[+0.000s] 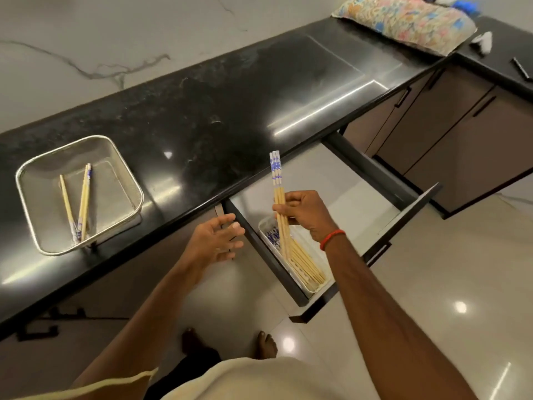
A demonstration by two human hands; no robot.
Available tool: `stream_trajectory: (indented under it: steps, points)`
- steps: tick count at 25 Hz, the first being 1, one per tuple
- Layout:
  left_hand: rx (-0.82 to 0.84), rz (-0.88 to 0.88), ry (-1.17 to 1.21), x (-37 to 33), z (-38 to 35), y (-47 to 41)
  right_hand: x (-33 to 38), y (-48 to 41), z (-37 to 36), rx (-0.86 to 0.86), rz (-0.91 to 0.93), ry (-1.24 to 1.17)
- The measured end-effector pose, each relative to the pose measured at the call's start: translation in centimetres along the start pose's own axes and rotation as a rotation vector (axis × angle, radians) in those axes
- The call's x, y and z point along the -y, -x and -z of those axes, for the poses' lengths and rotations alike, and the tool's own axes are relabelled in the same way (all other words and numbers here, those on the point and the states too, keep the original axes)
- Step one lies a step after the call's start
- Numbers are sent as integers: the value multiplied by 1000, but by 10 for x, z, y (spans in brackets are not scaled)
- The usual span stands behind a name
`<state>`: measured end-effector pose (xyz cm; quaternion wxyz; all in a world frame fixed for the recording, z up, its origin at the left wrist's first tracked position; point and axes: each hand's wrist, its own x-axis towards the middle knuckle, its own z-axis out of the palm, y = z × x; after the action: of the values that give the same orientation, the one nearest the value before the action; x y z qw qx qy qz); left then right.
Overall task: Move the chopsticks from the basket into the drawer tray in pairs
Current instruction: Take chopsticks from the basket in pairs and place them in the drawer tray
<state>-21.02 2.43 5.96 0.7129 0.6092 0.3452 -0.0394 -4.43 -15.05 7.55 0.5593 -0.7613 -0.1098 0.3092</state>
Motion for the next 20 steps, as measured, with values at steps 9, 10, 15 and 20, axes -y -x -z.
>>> stream_trajectory:
  steps: [9, 10, 15, 20]
  points:
    - [-41, 38, -19, 32, -13, -1, -90, -44, 22, 7, -140, 299]
    - [-49, 44, -24, 34, -11, -2, -101, -48, 20, 6, -152, 363]
    - [-98, 49, -28, 33, -6, -4, -139, -55, 6, 105, -230, 589]
    - [-111, 71, -35, 33, -8, -2, -156, -54, -9, 120, -254, 741]
